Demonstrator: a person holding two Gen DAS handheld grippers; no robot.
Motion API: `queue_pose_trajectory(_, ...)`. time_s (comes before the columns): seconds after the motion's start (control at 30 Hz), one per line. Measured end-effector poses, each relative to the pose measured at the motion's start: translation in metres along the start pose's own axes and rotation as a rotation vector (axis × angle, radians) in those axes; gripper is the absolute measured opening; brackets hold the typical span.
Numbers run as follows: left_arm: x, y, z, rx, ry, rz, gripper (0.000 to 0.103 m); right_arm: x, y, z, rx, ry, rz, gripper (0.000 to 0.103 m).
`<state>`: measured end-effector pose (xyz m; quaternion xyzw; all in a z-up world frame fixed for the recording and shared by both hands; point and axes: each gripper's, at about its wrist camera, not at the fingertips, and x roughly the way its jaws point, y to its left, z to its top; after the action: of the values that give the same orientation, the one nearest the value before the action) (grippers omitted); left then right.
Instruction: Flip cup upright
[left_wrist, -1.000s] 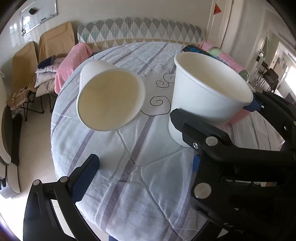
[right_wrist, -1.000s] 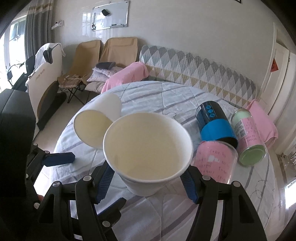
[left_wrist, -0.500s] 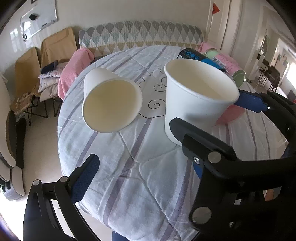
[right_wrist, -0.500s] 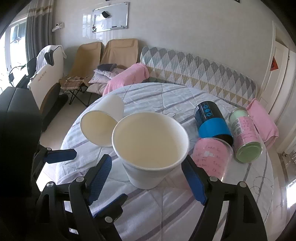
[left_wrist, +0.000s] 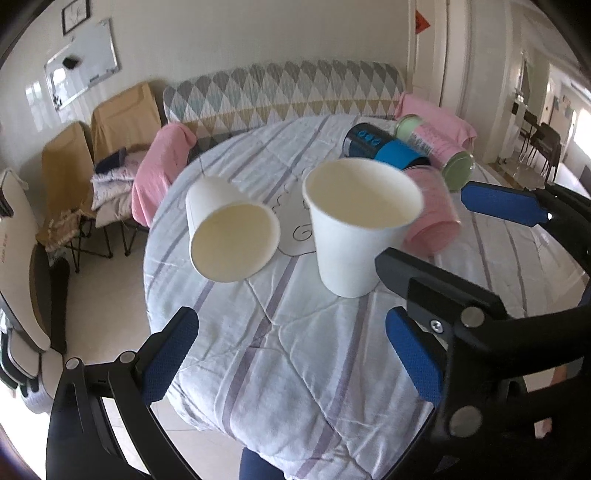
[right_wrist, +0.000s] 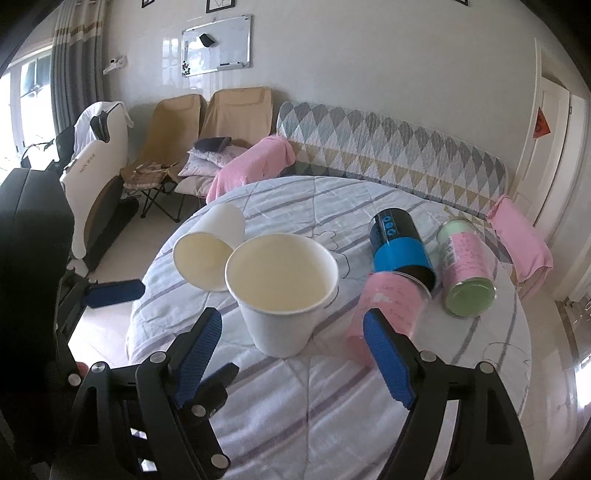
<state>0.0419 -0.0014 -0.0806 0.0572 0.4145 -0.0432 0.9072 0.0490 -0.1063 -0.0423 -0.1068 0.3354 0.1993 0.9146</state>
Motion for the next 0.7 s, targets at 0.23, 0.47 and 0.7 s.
queue_pose_trajectory(0.23,-0.024,-0.013,0.005,0.027,-0.069,0.036,0.103,-0.028,-0.016,-0.006,0.008,-0.001,-0.016,0.082)
queue_pose_trajectory(0.47,-0.040,-0.021,0.011,-0.005,-0.136,0.049,0.103,-0.054,-0.043,-0.010,0.065,-0.063,-0.076,0.082)
queue_pose_trajectory(0.7,-0.053,-0.036,0.018,-0.032,-0.206,0.080,0.103,-0.070,-0.065,-0.014,0.157,-0.135,-0.130,0.083)
